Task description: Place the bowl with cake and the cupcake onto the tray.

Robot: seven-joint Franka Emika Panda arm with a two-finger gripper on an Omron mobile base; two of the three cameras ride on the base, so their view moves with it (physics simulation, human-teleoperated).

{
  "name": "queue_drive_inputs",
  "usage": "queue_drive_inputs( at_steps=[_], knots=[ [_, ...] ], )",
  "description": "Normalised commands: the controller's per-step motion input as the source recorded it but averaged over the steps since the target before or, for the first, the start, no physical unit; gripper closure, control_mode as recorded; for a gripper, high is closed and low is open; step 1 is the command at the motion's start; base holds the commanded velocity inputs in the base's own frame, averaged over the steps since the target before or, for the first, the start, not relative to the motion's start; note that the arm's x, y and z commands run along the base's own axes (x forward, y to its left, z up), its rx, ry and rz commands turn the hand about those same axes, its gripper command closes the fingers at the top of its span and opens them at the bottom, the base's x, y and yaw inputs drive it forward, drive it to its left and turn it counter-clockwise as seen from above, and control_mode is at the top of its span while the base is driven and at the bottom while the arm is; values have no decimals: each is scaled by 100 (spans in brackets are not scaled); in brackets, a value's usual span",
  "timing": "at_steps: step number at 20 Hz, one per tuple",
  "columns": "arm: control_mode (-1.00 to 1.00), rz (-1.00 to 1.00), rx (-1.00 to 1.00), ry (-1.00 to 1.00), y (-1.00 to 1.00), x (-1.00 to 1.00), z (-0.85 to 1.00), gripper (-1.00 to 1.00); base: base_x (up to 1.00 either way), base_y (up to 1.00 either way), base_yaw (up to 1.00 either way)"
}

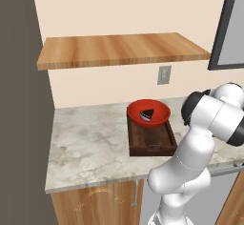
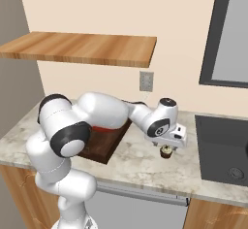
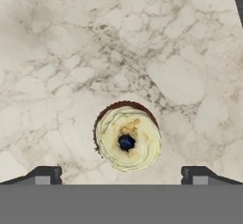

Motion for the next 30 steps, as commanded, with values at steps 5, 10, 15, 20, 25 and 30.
queue_drive_inputs(
  at_steps=[5,10,15,20,25,30],
  knots=[
    [-100,0,0,0,0,14,-11,-100,0,0,0],
    [-100,0,0,0,-6,17,-7,-100,0,0,0],
    [-100,0,0,0,-16,1,-7,-100,0,0,0],
    [-100,0,0,0,-8,-1,-6,-100,0,0,0],
    [-100,0,0,0,0,1,-10,-100,0,0,0],
    [-100,0,0,0,0,0,-10,-100,0,0,0]
  ],
)
